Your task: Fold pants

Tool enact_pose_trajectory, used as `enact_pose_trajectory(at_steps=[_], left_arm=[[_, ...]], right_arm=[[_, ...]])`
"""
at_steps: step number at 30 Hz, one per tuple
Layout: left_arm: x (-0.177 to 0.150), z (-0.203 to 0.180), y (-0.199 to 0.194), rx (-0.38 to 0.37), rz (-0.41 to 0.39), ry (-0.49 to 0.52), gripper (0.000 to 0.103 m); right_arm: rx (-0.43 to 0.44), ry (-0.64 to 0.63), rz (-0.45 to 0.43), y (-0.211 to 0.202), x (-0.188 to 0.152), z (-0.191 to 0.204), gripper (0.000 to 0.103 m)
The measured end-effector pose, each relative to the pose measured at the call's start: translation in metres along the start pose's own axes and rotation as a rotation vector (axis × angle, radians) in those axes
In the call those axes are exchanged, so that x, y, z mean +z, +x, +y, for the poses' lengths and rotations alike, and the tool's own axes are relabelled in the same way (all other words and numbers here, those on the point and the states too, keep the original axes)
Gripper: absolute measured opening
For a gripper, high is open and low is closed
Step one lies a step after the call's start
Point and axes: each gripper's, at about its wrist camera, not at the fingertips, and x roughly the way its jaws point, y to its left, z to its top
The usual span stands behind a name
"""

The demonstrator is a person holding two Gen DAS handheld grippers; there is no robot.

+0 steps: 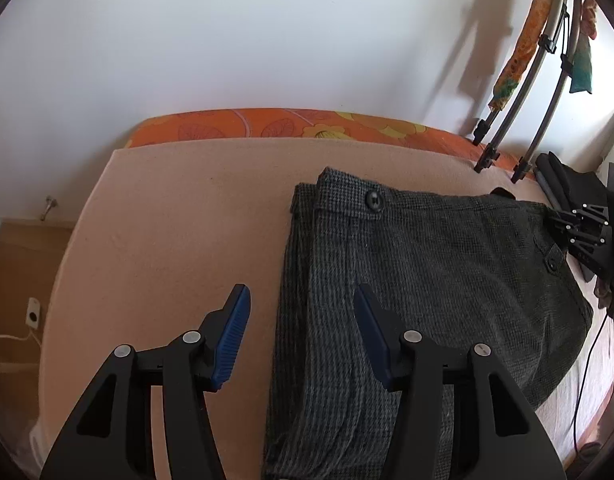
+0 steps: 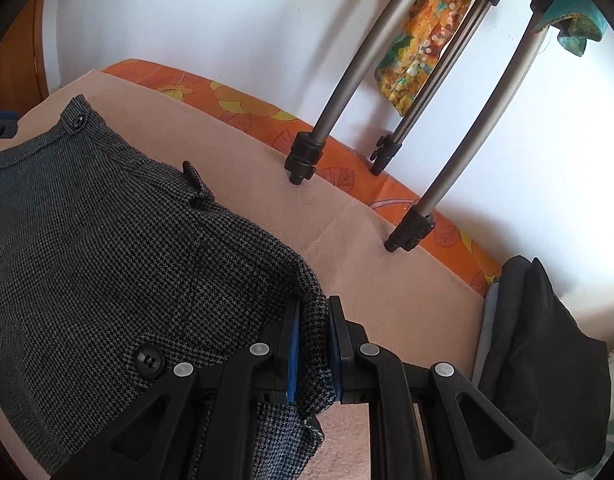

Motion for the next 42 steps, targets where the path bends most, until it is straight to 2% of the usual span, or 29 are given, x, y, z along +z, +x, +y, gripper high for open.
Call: enact_pose_trajectory(at_steps=[1,2,3,4,6,9,12,16,23,28,33,36,39,42], left_arm=[[-0.008,0.003,-0.007,-0.016,-0.006,-0.012,0.053],[-0.014,0.006,-0.013,-0.031,-0.01,-0.029,0.053],[-0.021,0.009,-0.021,-0.043,-0.015,-0.045,0.053],[-0.029,0.013,-0.029,-0.06,-0.019,-0.051,0.053],[-0.038,0.015,-0.034,-0.071,-0.017,-0.05,0.053],[-0.051,0.013,-0.04,-0.083,-0.001,-0.021,0.053],[-0.06,0.009,-0.041,-0.073,-0.002,0.014,0.053],[-0.07,0.01,-0.039,-0.09,0.007,0.018,0.053],[-0.08,0.013,-0.034,-0.105,-0.002,0.038,0.053],[-0.084,0.009,-0.027,-0.126,0.003,0.081,0.053],[-0.086,0.006,-0.023,-0.142,0.004,0.105,0.053],[-0.087,0.007,-0.021,-0.141,0.005,0.095,0.046],[-0.086,0.011,-0.023,-0.151,-0.009,0.088,0.033],[-0.084,0.013,-0.027,-0.19,-0.018,0.084,0.022]], right_arm=[[-0.013,-0.016,-0.005,-0.002,-0.001,0.002,0.013],[-0.022,-0.028,-0.013,-0.005,-0.001,0.004,0.019],[-0.04,-0.029,-0.027,-0.012,-0.001,0.004,0.034],[-0.033,-0.025,-0.049,-0.02,0.0,0.003,0.041],[0.006,-0.007,-0.081,-0.036,0.005,0.002,0.041],[0.117,0.007,-0.136,-0.06,0.021,0.008,0.045],[0.223,0.012,-0.171,-0.072,0.043,0.023,0.065],[0.352,0.017,-0.184,-0.069,0.077,0.052,0.066],[0.485,0.002,-0.157,-0.04,0.138,0.117,0.066],[0.546,0.01,-0.114,-0.011,0.168,0.152,0.067],[0.56,-0.007,-0.08,0.014,0.19,0.181,0.067],[0.588,0.008,-0.055,0.028,0.195,0.189,0.067],[0.614,0.015,-0.029,0.037,0.196,0.195,0.066],[0.655,0.028,-0.018,0.051,0.196,0.196,0.052]])
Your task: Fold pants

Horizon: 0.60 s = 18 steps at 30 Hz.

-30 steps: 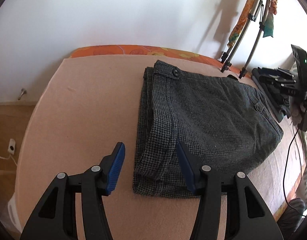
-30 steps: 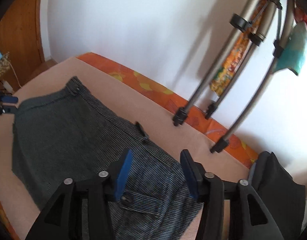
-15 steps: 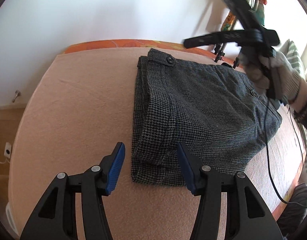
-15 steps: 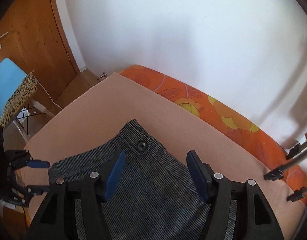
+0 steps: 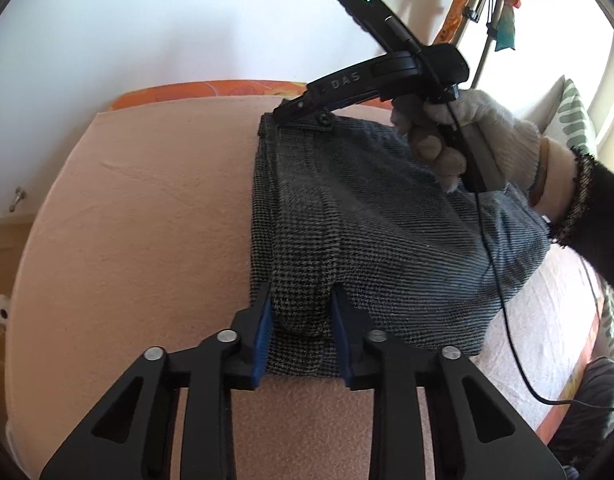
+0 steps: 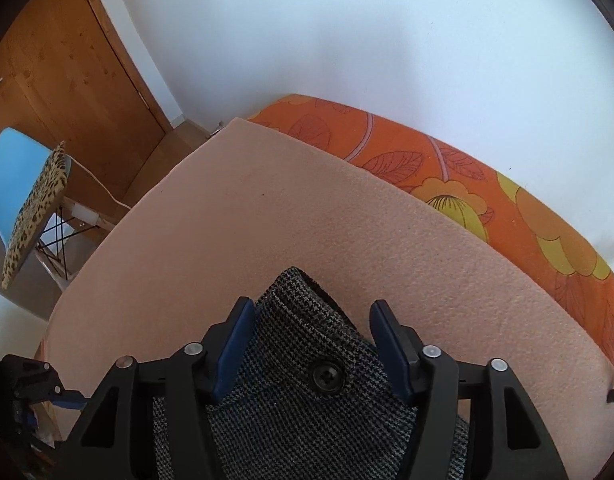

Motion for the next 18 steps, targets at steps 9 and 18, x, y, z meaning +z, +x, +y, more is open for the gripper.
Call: enact_pose_trajectory(at_steps=[9,18], left_arm=[[0.007,-0.011,-0.033,-0.046,-0.058,0.023,0.011],[0.004,-0.007,-0.021,0.05,0.064,0.013,0.015]], right_arm=[[0.01,-0.001,-0.069,-0.021,0.003,0.004,0.026],[-0.099,0.008,-0.102,-0.008,0.016,-0.001,0.001]])
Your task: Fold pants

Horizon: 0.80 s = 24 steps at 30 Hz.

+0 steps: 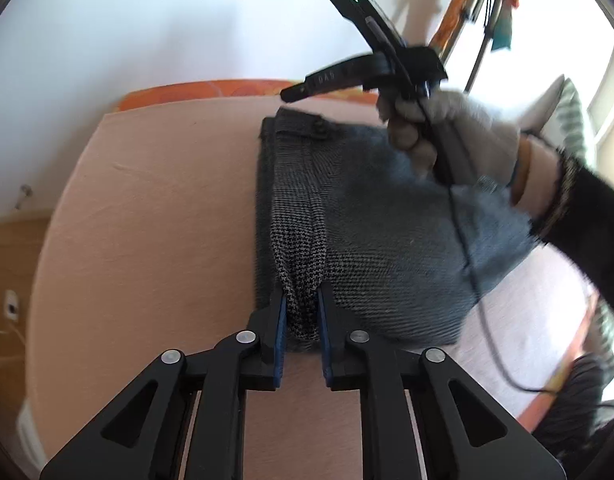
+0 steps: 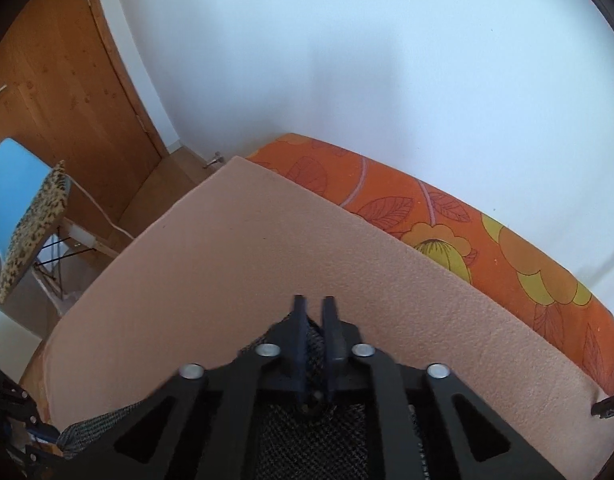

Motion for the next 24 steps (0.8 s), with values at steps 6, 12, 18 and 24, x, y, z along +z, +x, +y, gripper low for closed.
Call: enact_pose_trajectory(at_steps=[6,12,18,24], left_arm=[[-0.004,-0.001,0.015,0.043,0.039,0.04,0.03],[-0.009,0.023,0.0,0.035,0.008,-0.072,0.042],[0.001,-0.005,-0.016,0.081,-0.05,0.005,0.044],[0.011,-0.031,-0.023,0.058,-0.083,0.037,0.044]], right_arm=[[0.007,-0.008,0.002,-0.014,-0.007,0.005,0.032],[0.027,-0.136,-0.023,-0.086,-0.043,0.029,0.042],[-0.048,-0.126,-0.011,-0.14,-0.104,0.018,0.042],[-0.095,-0.109,0.102,-0.14,-0.166,-0.004,0.04]])
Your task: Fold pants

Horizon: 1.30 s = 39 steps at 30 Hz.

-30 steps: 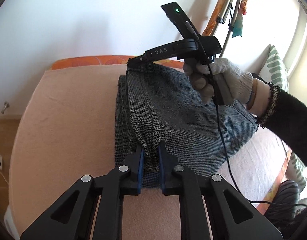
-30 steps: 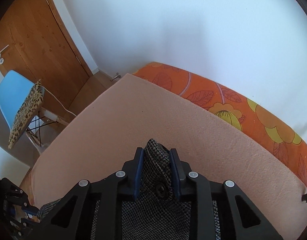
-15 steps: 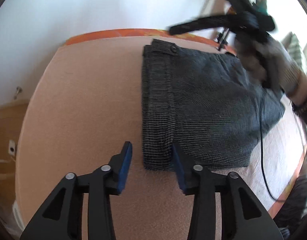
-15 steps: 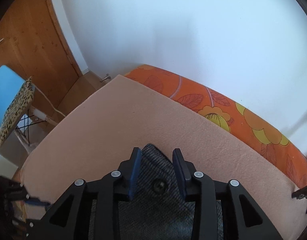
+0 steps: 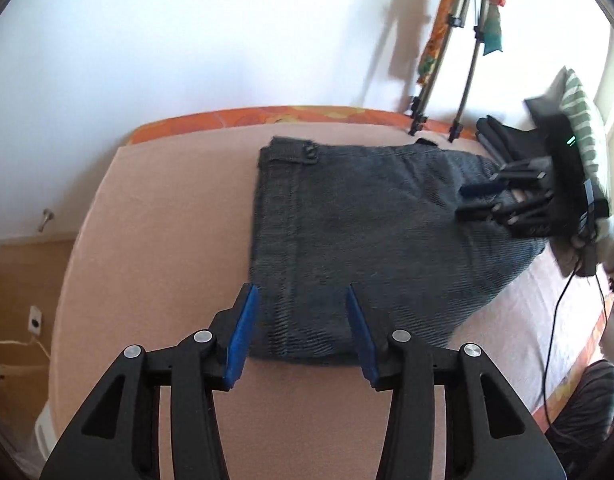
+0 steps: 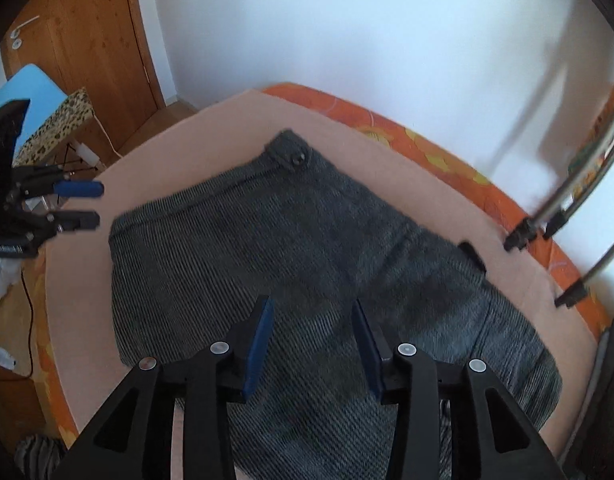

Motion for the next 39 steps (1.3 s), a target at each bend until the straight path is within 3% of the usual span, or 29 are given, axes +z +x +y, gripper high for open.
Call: enact_pose_trajectory(at_steps=[1,6,9,12,16,19,21,22,27,31,39], left_arm=[[0.004,-0.008,-0.001,-0.002,-0.008,0.02,0.044],[0.017,-0.025,-0.006,-0.015,-0.024,0.037,0.044],[0.024,-0.037,0.005,-0.027,-0.031,0.039,0.044],[0.028,-0.063,0.029,-0.035,-0.035,0.104,0.044],[0.026,-0.095,0.073,-0.038,-0.001,0.158,0.044],[0.017,-0.112,0.101,0.037,0.017,0.242,0.044],[0.008,-0.12,0.115,0.088,0.036,0.305,0.044],[0.004,-0.122,0.116,0.072,0.069,0.287,0.045],[0.013,-0.125,0.099,0.063,0.012,0.236,0.044],[0.02,-0.147,0.09,0.031,-0.033,0.278,0.044],[0.023,-0.168,0.122,-0.015,0.022,0.26,0.044]], right_arm=[[-0.011,0.017,0.014,0.004,-0.007,-0.004,0.035],[-0.096,0.008,0.057,0.032,-0.023,-0.012,0.036],[-0.084,0.042,0.02,0.021,-0.021,-0.015,0.036],[-0.055,0.14,-0.05,-0.007,-0.027,-0.025,0.038],[-0.08,0.298,-0.083,-0.047,-0.059,-0.047,0.047],[-0.183,0.44,-0.09,-0.077,-0.088,-0.062,0.062],[-0.229,0.52,-0.086,-0.09,-0.107,-0.069,0.065],[-0.235,0.561,-0.083,-0.096,-0.112,-0.07,0.066],[-0.157,0.808,-0.091,-0.1,-0.154,-0.082,0.07],[-0.082,0.988,-0.109,-0.092,-0.176,-0.089,0.071],[-0.065,1.194,-0.193,-0.069,-0.194,-0.09,0.073]])
